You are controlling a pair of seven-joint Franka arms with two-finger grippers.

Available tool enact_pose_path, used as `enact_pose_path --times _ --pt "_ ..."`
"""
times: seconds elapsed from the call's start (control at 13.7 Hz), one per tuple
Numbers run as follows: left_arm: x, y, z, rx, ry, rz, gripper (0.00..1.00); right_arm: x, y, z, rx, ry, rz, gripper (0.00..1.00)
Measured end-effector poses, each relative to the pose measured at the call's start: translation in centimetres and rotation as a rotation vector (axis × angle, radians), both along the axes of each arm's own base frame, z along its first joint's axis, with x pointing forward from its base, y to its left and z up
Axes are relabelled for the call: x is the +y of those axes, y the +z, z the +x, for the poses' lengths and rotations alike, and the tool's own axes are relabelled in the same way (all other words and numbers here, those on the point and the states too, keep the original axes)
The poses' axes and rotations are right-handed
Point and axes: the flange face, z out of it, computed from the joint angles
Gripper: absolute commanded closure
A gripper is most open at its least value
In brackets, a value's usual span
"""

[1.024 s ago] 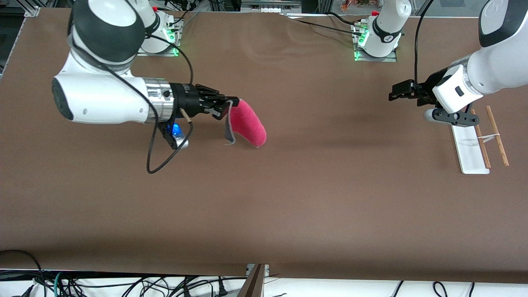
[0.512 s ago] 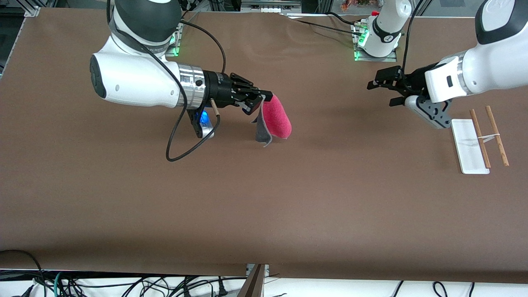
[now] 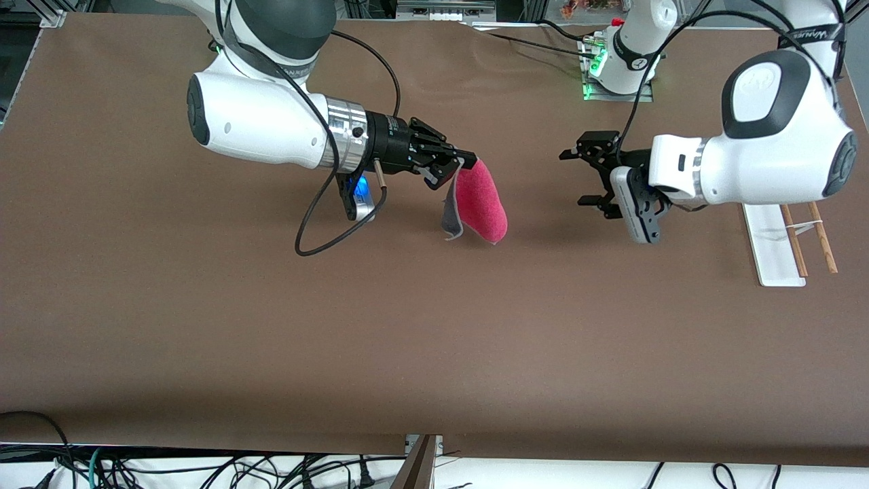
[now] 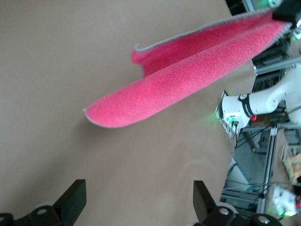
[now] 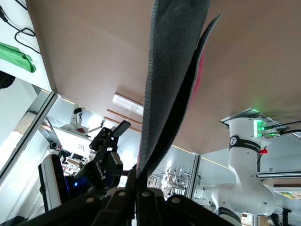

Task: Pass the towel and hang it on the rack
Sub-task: 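Hold the towel up with the right gripper while the left gripper approaches, then grasp the hanging towel with the left gripper, then open the right gripper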

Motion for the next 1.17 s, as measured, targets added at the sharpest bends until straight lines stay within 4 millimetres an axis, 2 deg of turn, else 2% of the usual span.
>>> enact_pose_path --times 0.15,0.37,0.51,0.66,0.88,0.95,1.02,1.17 --pt "0.1 -2.9 1.2 -0.099 -0.098 -0.093 0.00 0.6 -0.1 -0.2 -0.004 -0.014 0.002 1.00" --pt "0.1 -9.8 3.1 -0.221 -0.203 -0.274 0.00 1.0 -0.1 -0.3 0.005 -0.031 0.003 1.00" --pt "-0.1 -12.8 3.6 -0.299 -0.232 -0.342 0.00 1.0 0.1 -0.2 0.005 -0.051 0.006 1.00" --pt "-0.9 -14.9 2.9 -0.375 -0.230 -0.431 0.00 1.3 0.1 -0.4 0.004 -0.052 0.007 1.00" --pt "-3.8 -17.5 1.0 -0.423 -0.201 -0.494 0.01 1.5 0.2 -0.5 0.004 -0.051 0.008 1.00" --pt "-5.1 -17.9 0.5 -0.434 -0.191 -0.488 0.10 1.5 0.2 -0.5 0.004 -0.051 0.008 1.00" --pt "-6.4 -18.1 0.2 -0.442 -0.186 -0.482 0.35 1.5 0.2 -0.5 0.004 -0.051 0.008 1.00" --pt "-8.1 -18.2 -0.3 -0.458 -0.196 -0.474 1.00 1.5 0.2 -0.5 0.004 -0.052 0.008 1.00"
